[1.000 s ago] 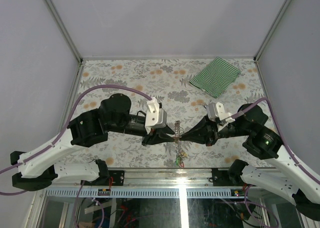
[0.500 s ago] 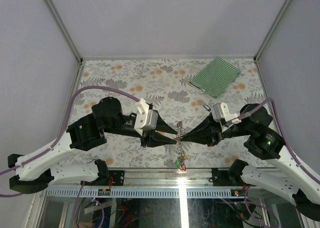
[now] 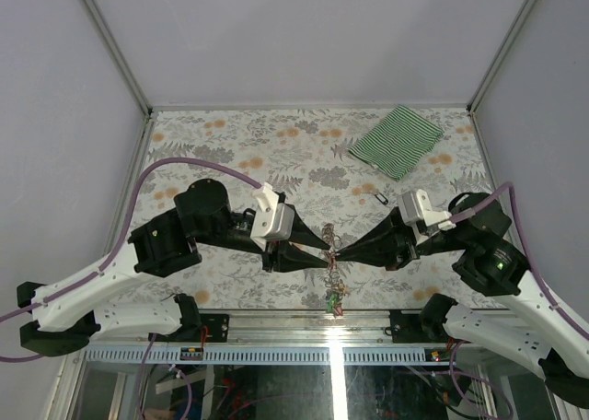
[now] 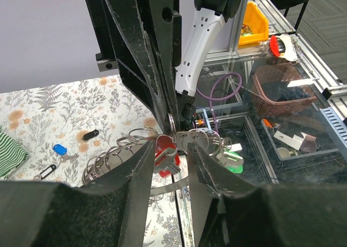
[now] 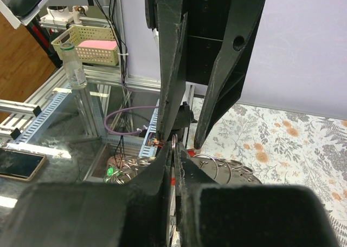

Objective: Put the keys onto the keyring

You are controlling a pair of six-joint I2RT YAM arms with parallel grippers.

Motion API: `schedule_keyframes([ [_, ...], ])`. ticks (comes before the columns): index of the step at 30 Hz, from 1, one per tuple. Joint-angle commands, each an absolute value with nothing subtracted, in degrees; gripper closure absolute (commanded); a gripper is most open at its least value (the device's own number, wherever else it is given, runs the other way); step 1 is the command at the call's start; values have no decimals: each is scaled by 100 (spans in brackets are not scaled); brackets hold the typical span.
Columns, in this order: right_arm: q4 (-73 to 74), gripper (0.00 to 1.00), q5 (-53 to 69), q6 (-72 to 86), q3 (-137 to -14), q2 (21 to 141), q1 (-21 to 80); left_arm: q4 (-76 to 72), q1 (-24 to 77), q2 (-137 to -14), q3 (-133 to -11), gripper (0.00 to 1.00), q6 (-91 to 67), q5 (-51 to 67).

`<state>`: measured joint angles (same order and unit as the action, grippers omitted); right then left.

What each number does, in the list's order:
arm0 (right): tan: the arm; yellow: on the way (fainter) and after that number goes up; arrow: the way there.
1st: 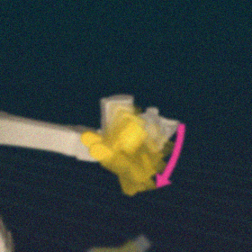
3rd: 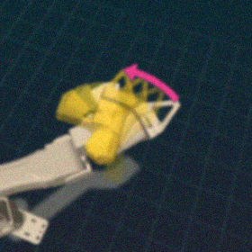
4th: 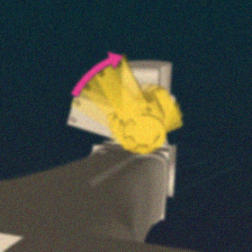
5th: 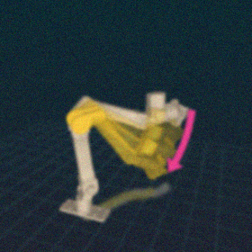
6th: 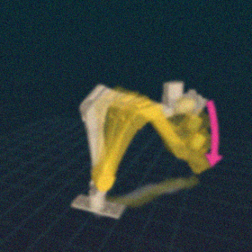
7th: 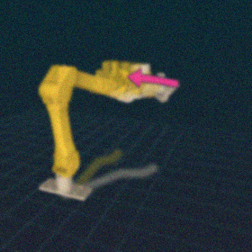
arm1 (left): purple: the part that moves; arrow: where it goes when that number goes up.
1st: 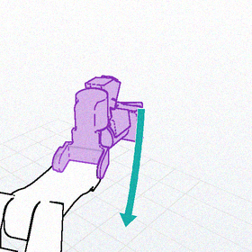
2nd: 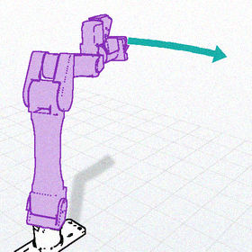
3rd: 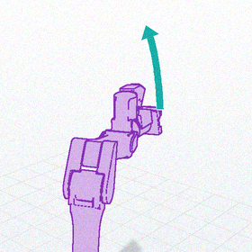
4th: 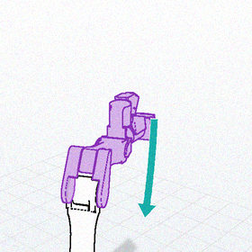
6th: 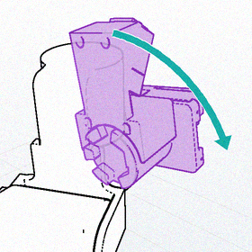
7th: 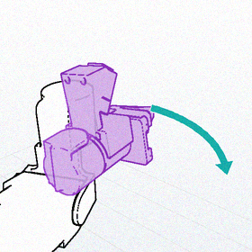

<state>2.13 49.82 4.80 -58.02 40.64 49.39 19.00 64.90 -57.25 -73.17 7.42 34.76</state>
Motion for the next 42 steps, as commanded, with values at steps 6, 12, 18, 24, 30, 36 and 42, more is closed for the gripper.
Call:
schedule_keyframes([
  [6, -536, 100, 4784, 697, -6067, 3953, 4935, 1440, 6498, -5773, -7251, 70, 678, 3555],
  [12, -1218, 100, 4599, 1128, -5767, 3847, 4932, 1372, 6499, -5827, -7234, 71, 672, 3529],
  [18, -1301, 100, 4441, 1178, -5723, 3803, 4931, 1336, 6501, -5844, -7223, 72, 643, 3531],
  [24, -1280, 100, 4299, 1151, -5670, 3771, 4933, 1199, 6502, -5789, -7151, 75, 587, 3410],
  [30, -1224, 100, 4293, 1134, -5674, 3771, 4931, 882, 6503, -5624, -6988, 72, 500, 3179],
  [36, -1205, 100, 4333, 1142, -5706, 3798, 4932, 612, 6504, -5537, -6861, 71, 450, 3119],
  [42, -1226, 100, 4333, 1142, -5694, 3797, 4937, 555, 6499, -5586, -6877, 70, 437, 3269],
])
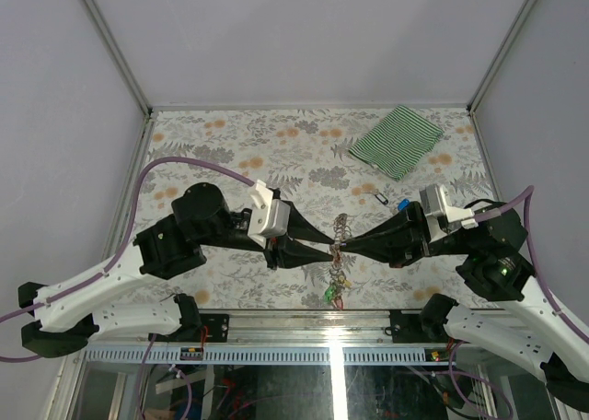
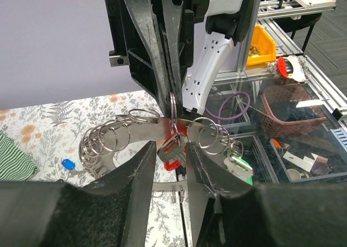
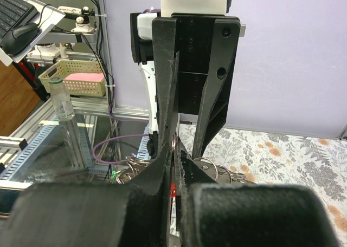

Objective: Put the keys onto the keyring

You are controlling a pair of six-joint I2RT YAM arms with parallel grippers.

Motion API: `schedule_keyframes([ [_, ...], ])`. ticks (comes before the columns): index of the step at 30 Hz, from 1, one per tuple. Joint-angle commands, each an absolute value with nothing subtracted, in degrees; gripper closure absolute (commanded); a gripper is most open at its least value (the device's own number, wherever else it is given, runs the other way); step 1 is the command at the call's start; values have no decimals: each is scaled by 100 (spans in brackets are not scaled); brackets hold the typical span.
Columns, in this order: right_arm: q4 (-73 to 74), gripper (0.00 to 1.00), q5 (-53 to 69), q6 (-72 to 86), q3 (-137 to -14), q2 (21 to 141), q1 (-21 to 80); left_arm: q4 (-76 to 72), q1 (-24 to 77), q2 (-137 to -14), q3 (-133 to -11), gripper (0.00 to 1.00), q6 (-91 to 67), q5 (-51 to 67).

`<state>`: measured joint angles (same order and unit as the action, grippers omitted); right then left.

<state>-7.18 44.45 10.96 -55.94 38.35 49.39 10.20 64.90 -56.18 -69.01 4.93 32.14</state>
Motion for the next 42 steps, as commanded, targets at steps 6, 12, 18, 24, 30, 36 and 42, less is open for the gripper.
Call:
schedule_keyframes([
  [6, -1205, 100, 4325, 1126, -5695, 3791, 4936, 557, 6502, -5665, -6890, 73, 428, 3391],
  [12, -1234, 100, 4256, 1107, -5687, 3713, 4931, 624, 6498, -5670, -6903, 82, 441, 3404],
  [18, -1382, 100, 4207, 1146, -5640, 3665, 4936, 659, 6498, -5685, -6925, 93, 454, 3377],
  [24, -1700, 100, 4118, 1263, -5522, 3632, 4931, 668, 6503, -5748, -6934, 98, 449, 3364],
  [30, -2151, 100, 4008, 1465, -5395, 3623, 4937, 781, 6495, -5891, -7025, 100, 468, 3404],
  [36, -2280, 100, 3905, 1508, -5320, 3604, 4932, 778, 6503, -5890, -7039, 95, 466, 3368],
  [42, -2098, 100, 3867, 1354, -5302, 3522, 4938, 604, 6508, -5680, -6989, 80, 426, 3020],
])
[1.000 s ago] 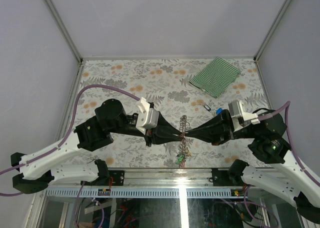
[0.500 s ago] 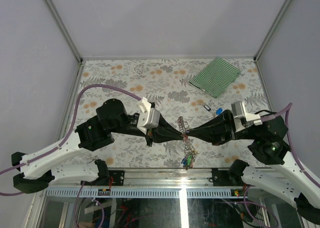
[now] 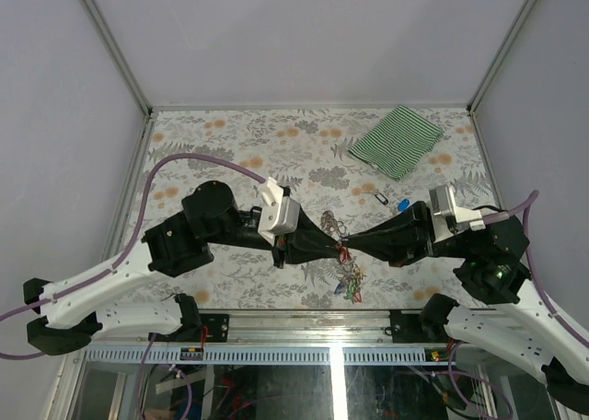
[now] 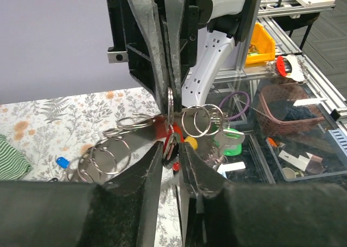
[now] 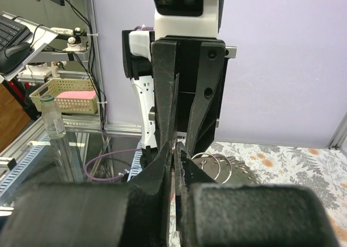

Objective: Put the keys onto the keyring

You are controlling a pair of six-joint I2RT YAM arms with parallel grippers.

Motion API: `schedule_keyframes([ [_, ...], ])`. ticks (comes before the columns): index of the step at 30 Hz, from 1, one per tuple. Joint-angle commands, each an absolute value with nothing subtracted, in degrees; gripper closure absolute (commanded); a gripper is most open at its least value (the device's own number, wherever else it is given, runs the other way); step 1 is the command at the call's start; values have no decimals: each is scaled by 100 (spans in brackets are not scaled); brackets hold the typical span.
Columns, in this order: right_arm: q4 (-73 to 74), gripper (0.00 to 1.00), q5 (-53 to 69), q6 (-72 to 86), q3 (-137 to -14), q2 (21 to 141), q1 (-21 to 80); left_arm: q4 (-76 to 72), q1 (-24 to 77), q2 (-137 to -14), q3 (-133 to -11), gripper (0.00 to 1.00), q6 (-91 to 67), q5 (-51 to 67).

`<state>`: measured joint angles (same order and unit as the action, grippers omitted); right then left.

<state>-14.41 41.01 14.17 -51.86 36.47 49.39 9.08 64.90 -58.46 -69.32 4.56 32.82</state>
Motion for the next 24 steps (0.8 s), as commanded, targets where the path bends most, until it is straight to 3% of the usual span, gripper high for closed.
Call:
schedule_keyframes([
  [1, -2086, 100, 3860, 1354, -5300, 3504, 4935, 538, 6500, -5621, -6945, 79, 417, 2948],
  [8, -2052, 100, 3791, 1281, -5322, 3476, 4937, -155, 6499, -5257, -6607, 71, 237, 2597],
  [24, -2034, 100, 3449, 1248, -5340, 3480, 4936, -862, 6503, -5423, -6432, 66, -13, 2736],
])
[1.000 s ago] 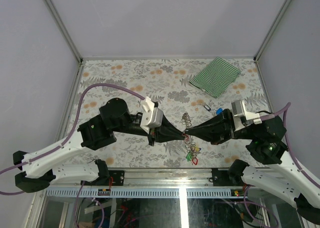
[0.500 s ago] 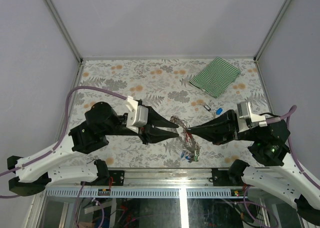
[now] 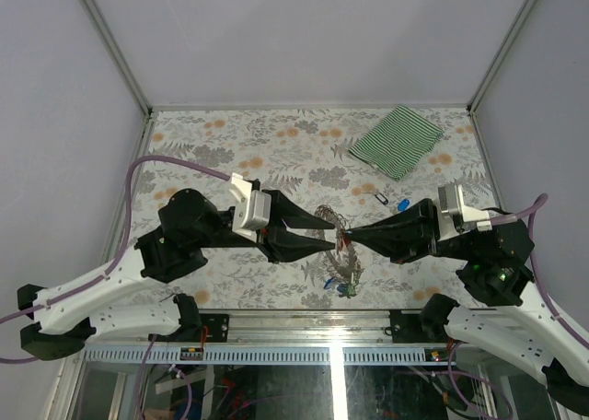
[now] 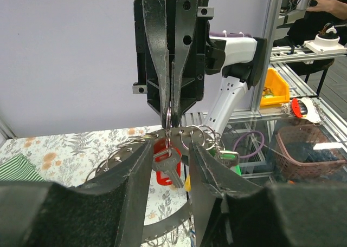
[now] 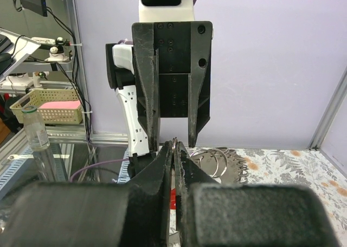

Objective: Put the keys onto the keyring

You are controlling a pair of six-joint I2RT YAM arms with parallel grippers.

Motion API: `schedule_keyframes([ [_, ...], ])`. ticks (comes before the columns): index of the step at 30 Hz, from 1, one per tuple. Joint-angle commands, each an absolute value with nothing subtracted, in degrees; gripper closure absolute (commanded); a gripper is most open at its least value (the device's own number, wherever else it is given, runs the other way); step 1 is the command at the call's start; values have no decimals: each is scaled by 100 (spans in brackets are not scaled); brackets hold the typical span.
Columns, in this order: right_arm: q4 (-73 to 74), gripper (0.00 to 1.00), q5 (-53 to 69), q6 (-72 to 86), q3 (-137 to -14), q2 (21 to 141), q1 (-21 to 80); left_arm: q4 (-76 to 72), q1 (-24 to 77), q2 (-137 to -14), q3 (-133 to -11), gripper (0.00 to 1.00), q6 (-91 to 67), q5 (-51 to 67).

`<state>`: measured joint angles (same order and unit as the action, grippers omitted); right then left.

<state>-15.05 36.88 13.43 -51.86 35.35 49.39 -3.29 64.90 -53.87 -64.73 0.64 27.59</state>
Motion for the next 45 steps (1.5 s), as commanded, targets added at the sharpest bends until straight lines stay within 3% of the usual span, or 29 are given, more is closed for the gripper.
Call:
schedule_keyframes([
  [1, -2031, 100, 3446, 1239, -5340, 3485, 4932, -876, 6504, -5442, -6443, 66, -19, 2752],
  [28, -1890, 100, 3463, 1152, -5310, 3487, 4938, -1141, 6496, -5719, -6537, 68, -26, 2856],
  [39, -1837, 100, 3463, 1090, -5291, 3506, 4938, -1213, 6508, -5796, -6603, 75, -35, 2927],
  [45, -1783, 100, 3480, 1056, -5303, 3533, 4937, -1197, 6499, -5800, -6641, 88, -22, 2953],
])
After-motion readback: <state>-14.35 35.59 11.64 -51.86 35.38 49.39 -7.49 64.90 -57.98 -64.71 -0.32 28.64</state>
